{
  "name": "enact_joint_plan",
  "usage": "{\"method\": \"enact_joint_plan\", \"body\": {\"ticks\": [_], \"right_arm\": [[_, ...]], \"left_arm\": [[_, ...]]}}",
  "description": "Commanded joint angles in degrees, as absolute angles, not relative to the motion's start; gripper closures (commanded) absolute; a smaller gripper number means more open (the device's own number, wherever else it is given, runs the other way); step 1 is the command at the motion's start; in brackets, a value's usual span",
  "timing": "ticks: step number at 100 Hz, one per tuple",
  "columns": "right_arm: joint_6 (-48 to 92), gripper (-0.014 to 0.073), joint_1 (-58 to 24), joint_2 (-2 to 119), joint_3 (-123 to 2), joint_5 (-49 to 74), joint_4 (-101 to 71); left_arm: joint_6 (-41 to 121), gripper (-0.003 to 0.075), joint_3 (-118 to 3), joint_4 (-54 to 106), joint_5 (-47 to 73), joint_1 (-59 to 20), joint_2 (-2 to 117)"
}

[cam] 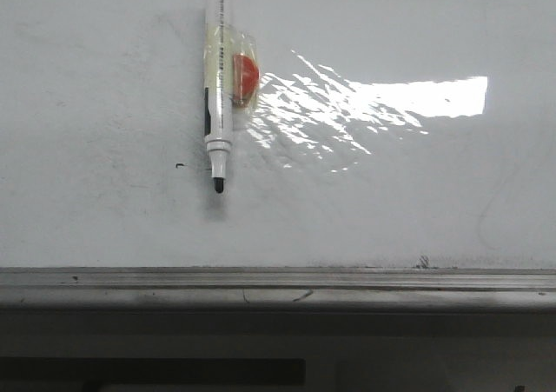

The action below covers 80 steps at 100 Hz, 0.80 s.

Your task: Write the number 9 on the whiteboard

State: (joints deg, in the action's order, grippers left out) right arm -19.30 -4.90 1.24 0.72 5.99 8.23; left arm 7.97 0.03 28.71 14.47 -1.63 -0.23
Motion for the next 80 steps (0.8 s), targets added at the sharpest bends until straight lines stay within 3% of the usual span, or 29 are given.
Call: {"method": "enact_joint_plan", "body": {"ticks": [1, 36, 48, 62, 72, 80], "right_arm": [[-21.2, 0.0635, -5.0, 2.4, 2.3, -6.9, 0.9], [-24.6, 0.0635, -5.0, 2.4, -1.6, -11.5, -8.6], [-22.1, 0.0635, -5.0, 2.5, -12.3, 4.0, -2.3], [-13.3, 0.0634, -5.0, 6.6, -27.1, 27.9, 9.3], [-10.3, 0.0633, -5.0, 10.7, -34.2, 36.3, 12.1], [-8.4, 0.0623, -5.0, 13.2, -38.2, 40.6, 12.0]], "left_arm": [[7.7, 0.0741, 1.1, 41.8, 7.8, -2.0, -1.8], [9.4, 0.0741, -1.7, 53.8, 5.9, -2.0, -1.8], [15.9, 0.0741, -8.5, 47.6, 10.5, -2.0, -0.5], [18.8, 0.0735, -19.5, 36.3, 24.0, -2.0, 6.7], [18.9, 0.0656, -25.9, 35.1, 32.1, -2.0, 13.6], [20.9, 0.0521, -29.2, 35.3, 37.1, -2.0, 19.8]]}}
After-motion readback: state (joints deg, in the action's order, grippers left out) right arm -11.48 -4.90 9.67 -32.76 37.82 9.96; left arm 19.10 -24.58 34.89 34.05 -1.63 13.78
